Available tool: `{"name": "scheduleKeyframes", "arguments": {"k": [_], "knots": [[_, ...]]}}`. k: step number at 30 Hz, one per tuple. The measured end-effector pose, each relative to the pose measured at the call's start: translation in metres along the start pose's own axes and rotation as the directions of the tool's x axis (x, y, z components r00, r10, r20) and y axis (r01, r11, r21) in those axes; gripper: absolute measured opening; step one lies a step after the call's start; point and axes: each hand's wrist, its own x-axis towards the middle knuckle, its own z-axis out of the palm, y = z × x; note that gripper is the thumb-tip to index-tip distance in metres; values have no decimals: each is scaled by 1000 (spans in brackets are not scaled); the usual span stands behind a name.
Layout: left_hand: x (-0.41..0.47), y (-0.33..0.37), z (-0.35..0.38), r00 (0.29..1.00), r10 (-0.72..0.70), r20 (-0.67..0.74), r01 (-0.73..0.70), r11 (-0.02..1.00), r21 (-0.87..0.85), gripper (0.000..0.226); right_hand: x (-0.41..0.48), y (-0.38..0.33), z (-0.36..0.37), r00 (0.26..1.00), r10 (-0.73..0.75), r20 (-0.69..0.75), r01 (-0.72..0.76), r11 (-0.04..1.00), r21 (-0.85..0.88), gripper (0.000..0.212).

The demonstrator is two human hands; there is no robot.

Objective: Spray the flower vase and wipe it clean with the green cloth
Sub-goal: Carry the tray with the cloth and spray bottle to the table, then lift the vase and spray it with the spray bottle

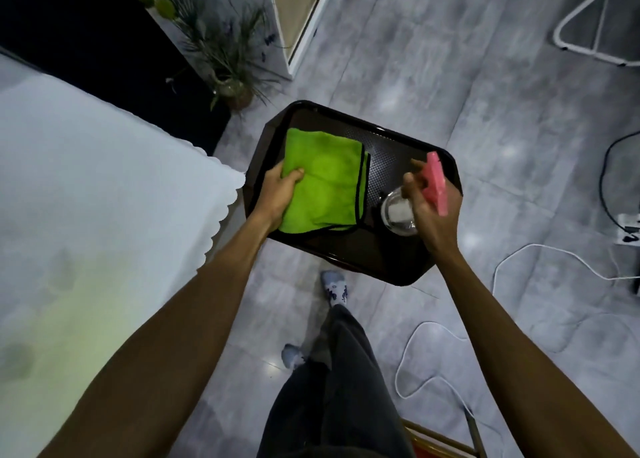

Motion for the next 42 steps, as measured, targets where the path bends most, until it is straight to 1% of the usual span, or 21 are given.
{"name": "scheduleKeyframes", "arguments": {"k": [3,6,8,11,15,18,20,22,24,26,28,29,30,31,32,34,35,36,37,40,42], "knots": [[-22,11,-16,993,90,-75,-97,991,-96,32,0,-29,12,999,-22,-32,24,998,53,37],[-51,13,-53,970,173,-169,-207,957,-204,31,-6,-60,33,994,-88,60,84,994,69,48],[-70,11,-82,946,200,-256,-266,929,-258,30,-9,-80,48,984,-135,119,125,988,88,45],[-108,-1,-151,890,163,-425,-336,866,-371,35,-28,-118,90,931,-257,258,243,966,87,19],[-153,-43,-245,798,59,-599,-404,791,-460,37,-61,-159,152,845,-349,404,341,935,94,15],[-181,-96,-299,724,-90,-684,-372,784,-497,40,-94,-176,196,804,-343,486,322,938,129,22],[-201,-139,-329,681,-196,-705,-313,793,-522,39,-122,-182,226,756,-338,561,302,940,160,29],[-220,-173,-348,655,-280,-702,-243,801,-547,41,-147,-185,253,727,-316,610,286,947,149,27],[-235,-197,-360,637,-341,-691,-207,788,-580,51,-171,-186,278,694,-308,651,286,947,143,22],[-253,-214,-373,634,-354,-688,-215,774,-596,51,-201,-184,305,637,-290,714,287,949,130,21],[-263,-225,-382,651,-360,-668,-125,817,-563,44,-226,-184,325,579,-278,766,309,945,110,21],[-270,-229,-387,642,-387,-662,-55,838,-543,43,-238,-183,332,558,-262,788,308,946,97,22],[-280,-233,-392,601,-417,-682,4,854,-520,43,-249,-181,339,544,-246,802,293,951,93,25],[-290,-238,-398,525,-431,-733,27,870,-492,43,-260,-181,344,534,-225,815,270,959,88,31],[-301,-241,-404,415,-432,-801,21,884,-467,41,-269,-181,348,528,-212,823,253,964,86,39],[-329,-244,-419,162,-410,-898,-62,904,-424,45,-289,-184,355,509,-210,835,251,964,89,49],[-342,-239,-427,82,-375,-923,-110,917,-382,49,-297,-187,357,502,-207,840,249,964,89,49],[-349,-237,-434,43,-318,-947,-134,938,-320,56,-303,-187,358,495,-207,844,240,966,96,47],[-362,-232,-445,46,-247,-968,-155,955,-252,64,-314,-194,359,475,-222,852,237,964,119,48],[-374,-224,-478,207,-93,-974,-186,974,-133,85,-332,-201,365,444,-232,866,233,963,139,70],[-380,-219,-495,283,-41,-958,-180,979,-95,82,-343,-209,370,410,-230,882,230,962,144,71]]}}
